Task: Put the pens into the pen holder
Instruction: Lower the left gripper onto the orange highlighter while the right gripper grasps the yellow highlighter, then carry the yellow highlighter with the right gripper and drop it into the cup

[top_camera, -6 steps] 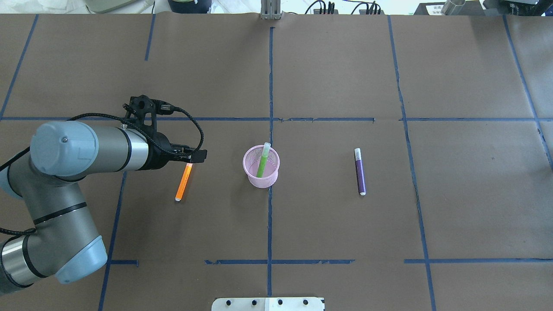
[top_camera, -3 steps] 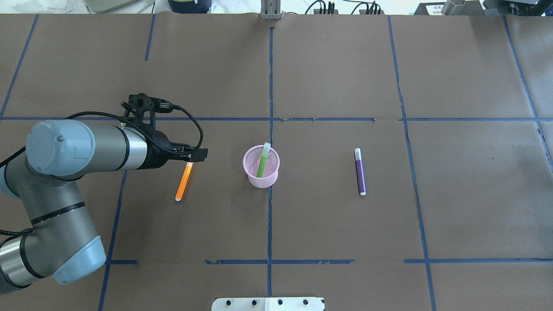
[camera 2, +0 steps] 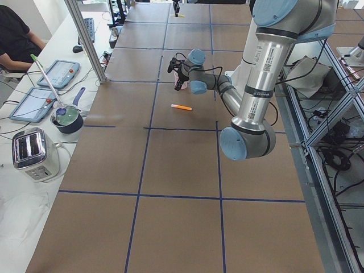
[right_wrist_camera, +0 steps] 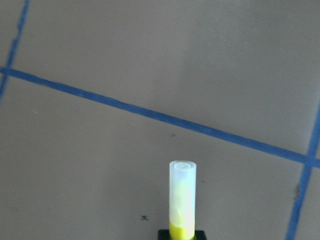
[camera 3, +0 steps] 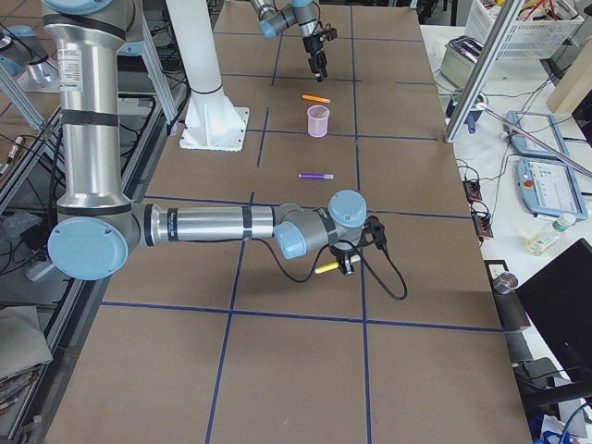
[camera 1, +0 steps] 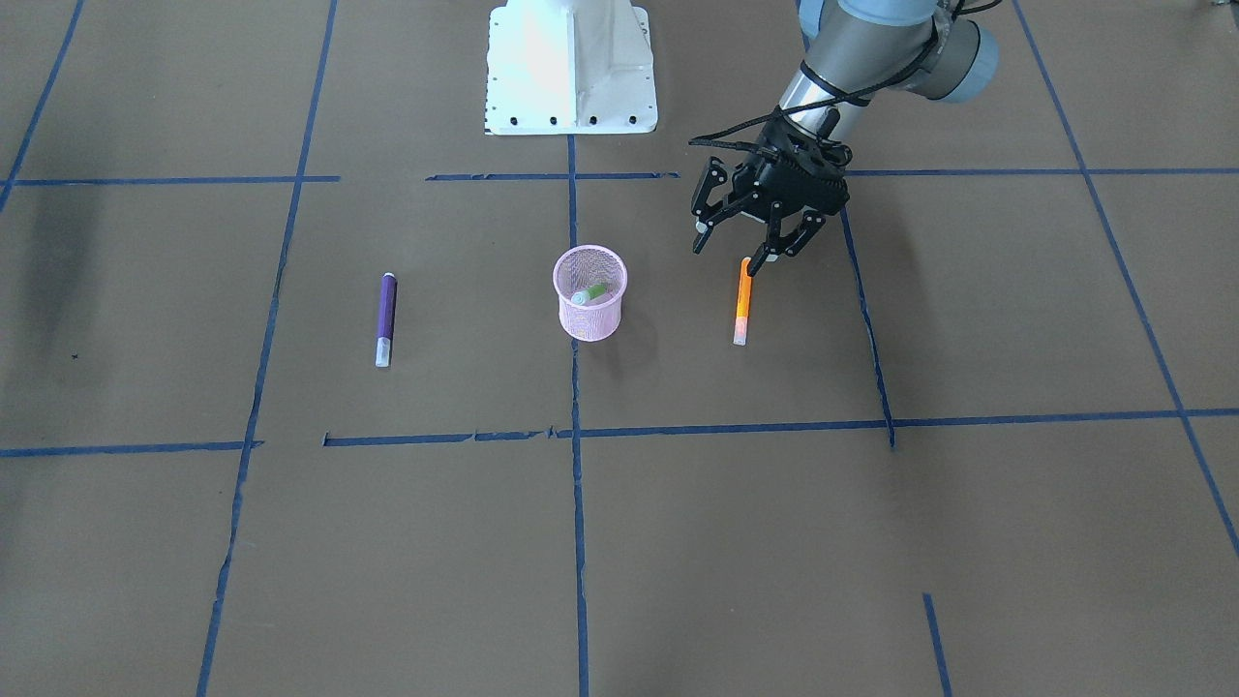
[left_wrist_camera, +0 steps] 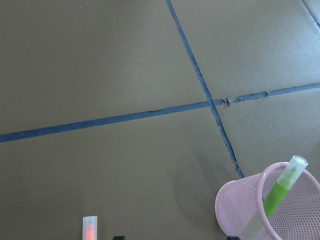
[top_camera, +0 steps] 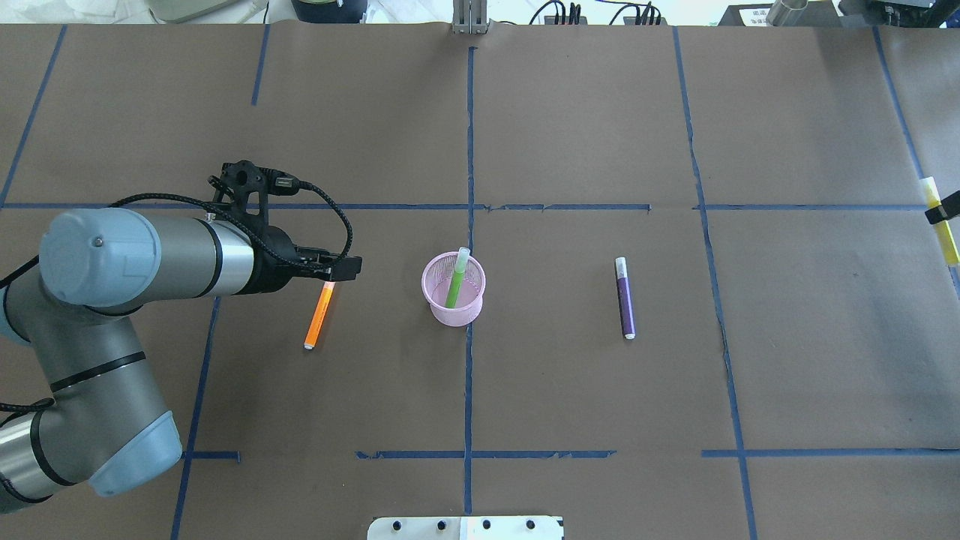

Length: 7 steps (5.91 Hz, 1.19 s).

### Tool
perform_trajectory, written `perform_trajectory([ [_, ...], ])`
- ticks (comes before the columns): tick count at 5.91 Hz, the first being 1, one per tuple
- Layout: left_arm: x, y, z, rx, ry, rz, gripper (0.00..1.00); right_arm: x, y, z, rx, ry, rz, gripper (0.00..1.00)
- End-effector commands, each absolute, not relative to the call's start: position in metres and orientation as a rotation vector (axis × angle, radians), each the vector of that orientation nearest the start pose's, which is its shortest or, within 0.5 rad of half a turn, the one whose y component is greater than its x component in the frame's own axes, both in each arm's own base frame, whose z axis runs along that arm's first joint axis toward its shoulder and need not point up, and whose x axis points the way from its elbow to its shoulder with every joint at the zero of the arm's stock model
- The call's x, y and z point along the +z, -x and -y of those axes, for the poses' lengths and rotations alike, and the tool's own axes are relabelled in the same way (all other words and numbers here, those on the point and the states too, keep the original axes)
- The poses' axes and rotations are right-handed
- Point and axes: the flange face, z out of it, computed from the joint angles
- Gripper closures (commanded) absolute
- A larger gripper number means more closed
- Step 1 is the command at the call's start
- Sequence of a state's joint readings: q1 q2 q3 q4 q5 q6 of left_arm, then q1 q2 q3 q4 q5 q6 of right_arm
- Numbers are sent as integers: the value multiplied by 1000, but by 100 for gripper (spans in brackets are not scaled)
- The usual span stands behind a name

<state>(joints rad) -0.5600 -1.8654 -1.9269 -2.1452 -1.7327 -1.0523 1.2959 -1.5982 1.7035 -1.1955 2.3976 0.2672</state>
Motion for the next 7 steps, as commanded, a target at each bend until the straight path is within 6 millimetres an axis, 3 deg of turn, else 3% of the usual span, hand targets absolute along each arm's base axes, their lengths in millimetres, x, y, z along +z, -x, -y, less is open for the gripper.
perform_trajectory([
  [1,271,-414,397,64,-506,-1120,25,426,139,466,-96,-234,1021,100],
  [2,273,-415,398,62,-505,-1117,25,379,162,463,-28,-244,1058,100],
  [3,277,-417,399,65,-496,-1110,25,351,177,457,6,-249,1081,100],
  [4,281,-419,400,81,-499,-1097,25,321,210,447,52,-265,1092,100],
  [5,285,-418,400,126,-521,-1078,25,262,276,440,200,-292,1140,100],
  [6,295,-419,399,127,-509,-1060,25,226,322,426,283,-338,1176,100],
  [7,306,-429,401,129,-470,-1013,26,207,368,400,327,-439,1171,100],
])
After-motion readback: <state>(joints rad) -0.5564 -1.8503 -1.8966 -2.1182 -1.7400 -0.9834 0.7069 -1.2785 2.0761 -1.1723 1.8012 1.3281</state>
